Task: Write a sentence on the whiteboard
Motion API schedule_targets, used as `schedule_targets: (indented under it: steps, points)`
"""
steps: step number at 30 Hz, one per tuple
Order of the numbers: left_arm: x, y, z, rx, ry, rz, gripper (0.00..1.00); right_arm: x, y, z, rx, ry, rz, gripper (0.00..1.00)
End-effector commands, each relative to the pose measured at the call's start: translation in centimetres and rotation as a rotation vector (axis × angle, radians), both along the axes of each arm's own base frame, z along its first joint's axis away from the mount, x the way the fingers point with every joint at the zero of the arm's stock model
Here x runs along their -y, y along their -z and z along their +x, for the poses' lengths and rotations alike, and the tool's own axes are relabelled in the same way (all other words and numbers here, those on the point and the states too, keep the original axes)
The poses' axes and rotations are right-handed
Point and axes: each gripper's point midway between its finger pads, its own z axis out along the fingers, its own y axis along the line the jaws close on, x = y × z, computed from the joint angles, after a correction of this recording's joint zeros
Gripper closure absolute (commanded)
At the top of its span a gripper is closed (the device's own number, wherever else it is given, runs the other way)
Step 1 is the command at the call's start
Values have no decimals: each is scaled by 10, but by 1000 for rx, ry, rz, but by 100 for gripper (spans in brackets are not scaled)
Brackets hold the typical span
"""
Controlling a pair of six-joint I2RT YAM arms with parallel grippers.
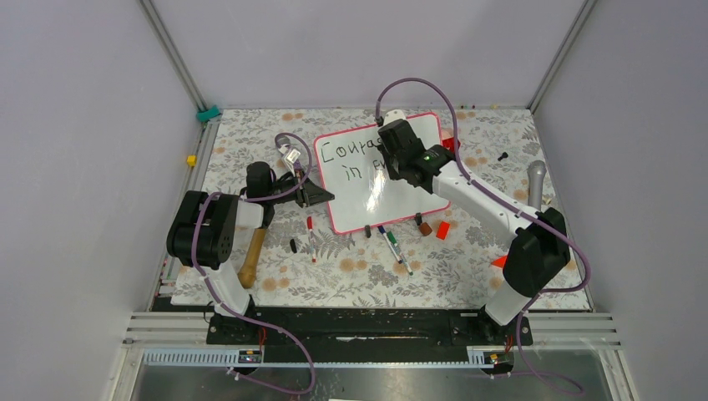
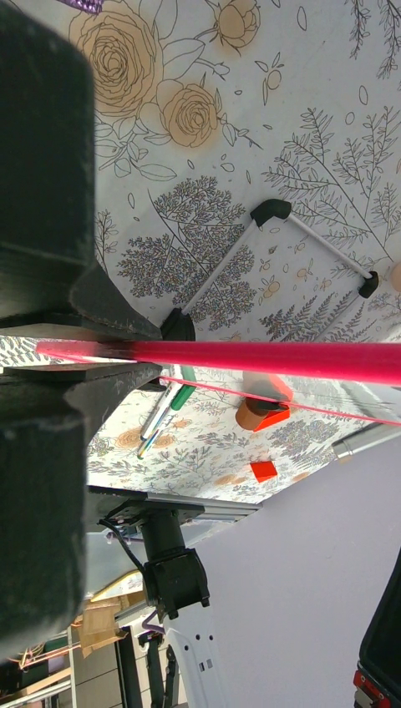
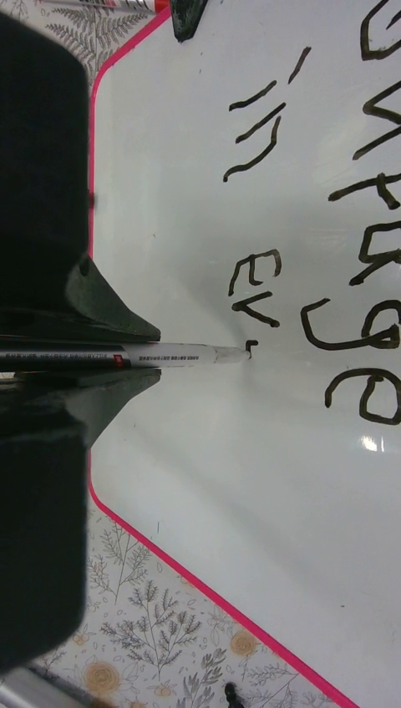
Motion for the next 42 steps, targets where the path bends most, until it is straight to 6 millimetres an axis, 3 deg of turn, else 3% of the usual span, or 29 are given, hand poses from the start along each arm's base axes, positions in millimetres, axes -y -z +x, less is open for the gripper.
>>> schedule_targets:
  steps: [1, 13, 42]
  points:
    - [-11, 4, 10, 18, -65, 20, 100, 12, -8, 11, 45, 57, -44, 100]
    - [-11, 4, 10, 21, -66, 20, 100, 13, -14, 13, 60, 65, -45, 100]
    - [-11, 5, 10, 19, -67, 23, 100, -6, -17, 15, 43, 8, 17, 100]
